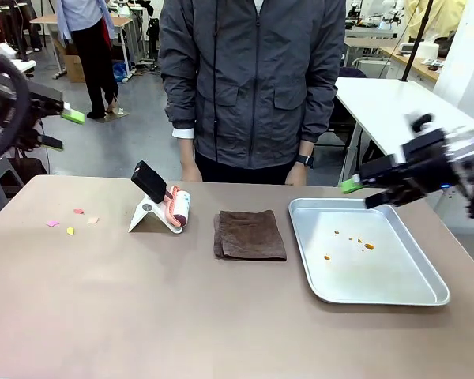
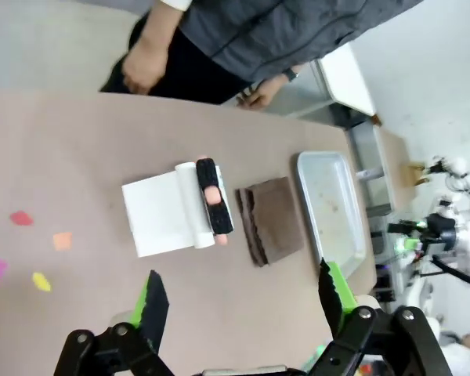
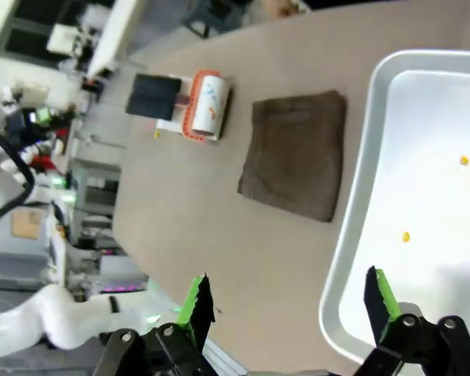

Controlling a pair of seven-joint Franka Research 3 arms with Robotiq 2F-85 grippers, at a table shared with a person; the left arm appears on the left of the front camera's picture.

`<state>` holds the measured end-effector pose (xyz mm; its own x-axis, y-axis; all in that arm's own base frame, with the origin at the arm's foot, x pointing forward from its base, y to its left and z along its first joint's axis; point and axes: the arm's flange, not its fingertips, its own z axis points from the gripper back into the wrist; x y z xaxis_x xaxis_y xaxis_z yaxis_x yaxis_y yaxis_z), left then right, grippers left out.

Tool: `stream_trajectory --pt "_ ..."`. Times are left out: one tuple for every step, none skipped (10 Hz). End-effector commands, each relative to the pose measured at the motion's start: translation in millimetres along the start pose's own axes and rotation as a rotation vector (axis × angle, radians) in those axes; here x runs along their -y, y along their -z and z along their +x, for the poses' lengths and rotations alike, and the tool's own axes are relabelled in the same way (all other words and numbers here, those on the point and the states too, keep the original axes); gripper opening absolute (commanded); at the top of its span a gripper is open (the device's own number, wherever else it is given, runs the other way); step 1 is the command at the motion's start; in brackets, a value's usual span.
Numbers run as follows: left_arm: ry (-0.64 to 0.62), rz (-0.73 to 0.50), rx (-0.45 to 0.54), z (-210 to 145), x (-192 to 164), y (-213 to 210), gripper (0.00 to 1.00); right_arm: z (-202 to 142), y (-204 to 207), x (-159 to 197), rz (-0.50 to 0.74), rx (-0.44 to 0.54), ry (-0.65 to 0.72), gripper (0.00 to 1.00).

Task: Clean the surface of the table.
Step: Hold the Lint Roller with your left hand and the towel with your right hand.

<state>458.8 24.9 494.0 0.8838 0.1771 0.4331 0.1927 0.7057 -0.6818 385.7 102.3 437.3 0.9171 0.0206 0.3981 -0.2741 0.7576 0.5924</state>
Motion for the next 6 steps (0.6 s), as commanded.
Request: stream_trajectory --pt "0.014 0.046 -0.034 5 11 25 1.0 26 40 -14 -0.072 -0.046 -0.032 1.0" --pt "0.024 0.046 -0.077 2 19 46 1.0 30 69 -28 -0.133 -0.024 0.021 1.0" --pt "0.03 0.065 -0.102 -3 23 63 1.0 32 93 -38 -0.142 -0.031 0.044 1.0" --pt "0.034 0.085 -0.133 -12 33 87 1.0 32 120 -50 -0.139 -0.046 0.095 1.0" --pt "0.039 0.103 -0.154 -17 34 98 1.0 31 137 -56 -0.146 -0.061 0.133 1.0" --pt "0.041 0.138 -0.158 -20 33 107 1.0 30 155 -61 -0.158 -0.066 0.215 1.0"
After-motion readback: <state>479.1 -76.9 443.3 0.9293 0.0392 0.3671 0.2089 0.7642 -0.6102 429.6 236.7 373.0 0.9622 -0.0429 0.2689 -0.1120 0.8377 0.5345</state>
